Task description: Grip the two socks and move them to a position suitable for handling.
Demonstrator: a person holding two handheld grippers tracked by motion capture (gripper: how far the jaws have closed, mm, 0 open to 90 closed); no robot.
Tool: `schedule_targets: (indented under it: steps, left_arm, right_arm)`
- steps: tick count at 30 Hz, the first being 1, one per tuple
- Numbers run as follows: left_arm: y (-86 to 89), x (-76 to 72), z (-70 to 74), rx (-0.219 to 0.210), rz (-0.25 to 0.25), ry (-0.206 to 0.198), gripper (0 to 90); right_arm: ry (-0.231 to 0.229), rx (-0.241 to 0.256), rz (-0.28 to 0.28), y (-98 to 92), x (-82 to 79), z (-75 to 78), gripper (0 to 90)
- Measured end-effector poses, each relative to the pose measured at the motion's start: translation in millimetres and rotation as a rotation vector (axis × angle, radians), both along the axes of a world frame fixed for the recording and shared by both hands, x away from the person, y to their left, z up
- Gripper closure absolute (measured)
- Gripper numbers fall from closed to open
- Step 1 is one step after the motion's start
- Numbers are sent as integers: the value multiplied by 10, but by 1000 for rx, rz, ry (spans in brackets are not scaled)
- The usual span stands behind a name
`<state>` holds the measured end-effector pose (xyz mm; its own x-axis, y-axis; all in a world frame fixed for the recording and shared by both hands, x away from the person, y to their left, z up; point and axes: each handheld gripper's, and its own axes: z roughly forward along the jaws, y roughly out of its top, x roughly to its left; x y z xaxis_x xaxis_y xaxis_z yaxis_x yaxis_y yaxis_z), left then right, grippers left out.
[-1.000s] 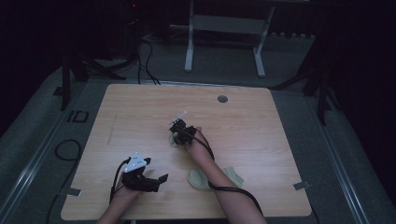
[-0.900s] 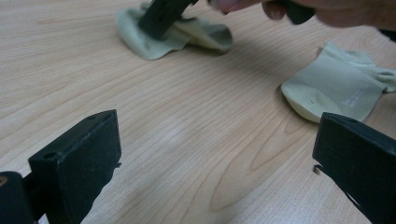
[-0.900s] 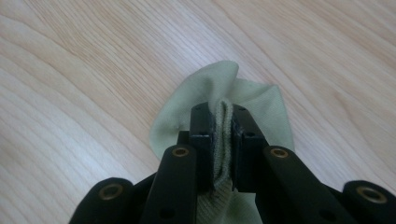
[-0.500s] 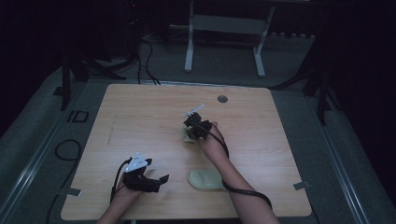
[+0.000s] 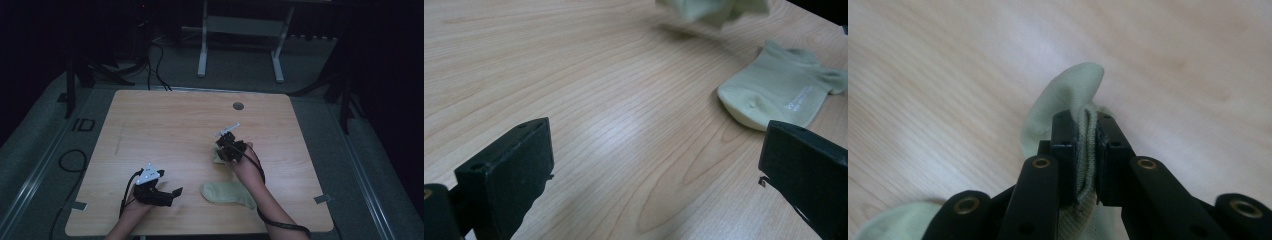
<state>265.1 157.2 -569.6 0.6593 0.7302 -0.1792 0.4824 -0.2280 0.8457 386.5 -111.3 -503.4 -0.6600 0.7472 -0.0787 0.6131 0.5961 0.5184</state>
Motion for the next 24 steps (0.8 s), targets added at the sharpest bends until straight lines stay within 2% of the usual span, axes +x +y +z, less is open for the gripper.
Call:
schedule_targets:
  steps: [5,7,8,10,14,17,18,20,22,23,24]
  left_arm:
    - [-73,31,4,24,-24,-20,11]
    - [-99,53,15,28,-25,-25,11]
    - [-117,73,31,26,-27,-29,11]
    - [-143,101,54,26,-36,-36,11]
    - [-256,119,109,64,-65,-37,14]
    - [-341,156,165,83,-96,-33,14]
    - [-365,179,191,93,-109,-25,16]
    - [-409,220,238,127,-133,-26,80]
    - [-462,280,276,141,-138,-25,160]
    - [-486,308,289,147,-132,-35,218]
    - [-510,338,301,161,-117,-55,338]
  right_arm:
    - [41,-6,-26,22,-3,-268,792]
    - [51,-16,-24,50,-12,-367,734]
    - [35,-7,-23,54,-22,-379,708]
    - [32,20,-34,63,-37,-394,627]
    - [7,23,-35,123,-69,-416,552]
    - [12,37,-47,172,-51,-425,461]
    - [30,51,-40,183,-46,-411,450]
    - [31,74,-34,166,-62,-351,451]
    - [9,83,-22,110,-114,-240,464]
    - [0,82,-13,85,-134,-206,495]
    - [-3,87,5,47,-163,-166,541]
